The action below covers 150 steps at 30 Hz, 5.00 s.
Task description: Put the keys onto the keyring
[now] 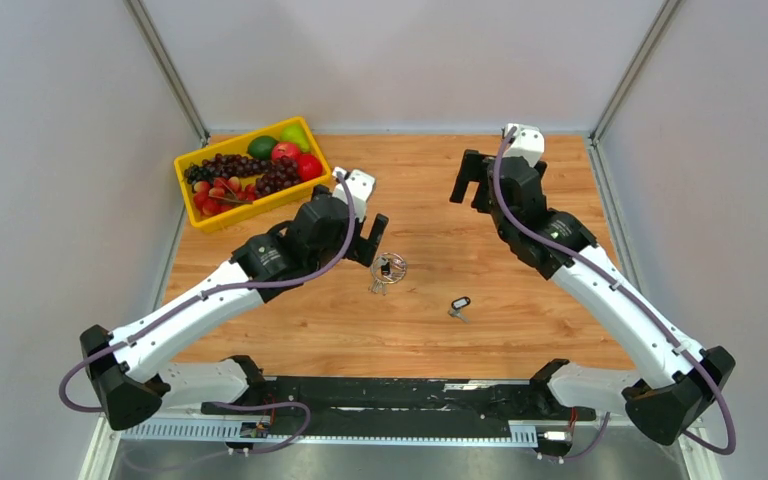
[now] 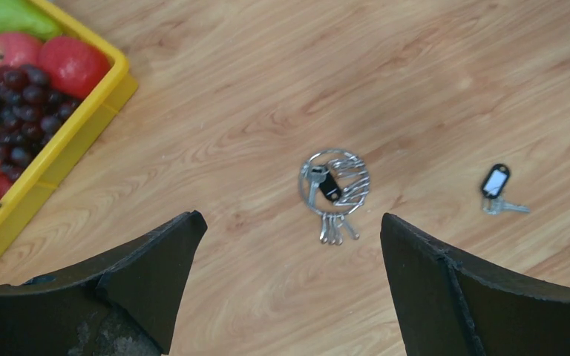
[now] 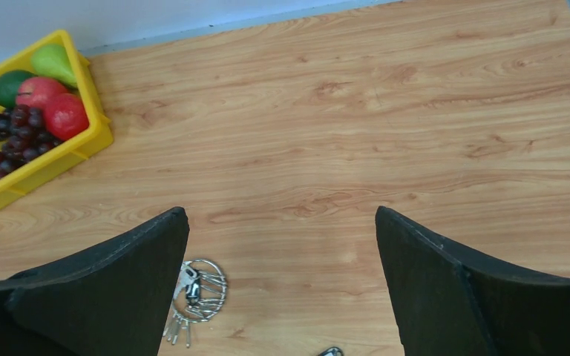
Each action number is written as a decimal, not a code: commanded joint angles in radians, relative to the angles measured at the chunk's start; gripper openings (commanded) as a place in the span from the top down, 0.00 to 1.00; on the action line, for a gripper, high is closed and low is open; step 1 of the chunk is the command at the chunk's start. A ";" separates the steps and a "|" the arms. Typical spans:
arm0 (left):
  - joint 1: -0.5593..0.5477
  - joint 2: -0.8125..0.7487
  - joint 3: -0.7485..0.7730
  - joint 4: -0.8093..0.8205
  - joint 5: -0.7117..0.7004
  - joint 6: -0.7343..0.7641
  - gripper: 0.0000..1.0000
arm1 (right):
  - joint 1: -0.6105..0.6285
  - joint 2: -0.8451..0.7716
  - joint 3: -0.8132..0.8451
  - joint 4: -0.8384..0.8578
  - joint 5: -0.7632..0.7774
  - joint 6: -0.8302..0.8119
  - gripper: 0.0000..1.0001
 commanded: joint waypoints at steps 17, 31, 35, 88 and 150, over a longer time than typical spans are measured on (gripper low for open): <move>0.001 -0.261 -0.226 -0.002 -0.074 -0.062 0.00 | 0.007 0.020 -0.243 0.127 -0.676 -0.056 0.01; 0.001 -0.365 -0.310 0.064 -0.099 -0.022 0.00 | 0.119 0.122 -0.458 0.378 -0.691 0.203 0.20; 0.003 -0.352 -0.313 0.052 -0.116 -0.029 0.00 | 0.154 0.161 -0.469 0.402 -0.630 0.229 0.24; 0.020 -0.389 -0.352 0.060 -0.096 -0.005 0.00 | 0.237 0.574 -0.370 0.579 -0.594 0.367 0.76; 0.024 -0.520 -0.460 0.313 0.725 0.034 0.15 | 0.187 0.125 0.144 -0.243 -1.264 -0.131 1.00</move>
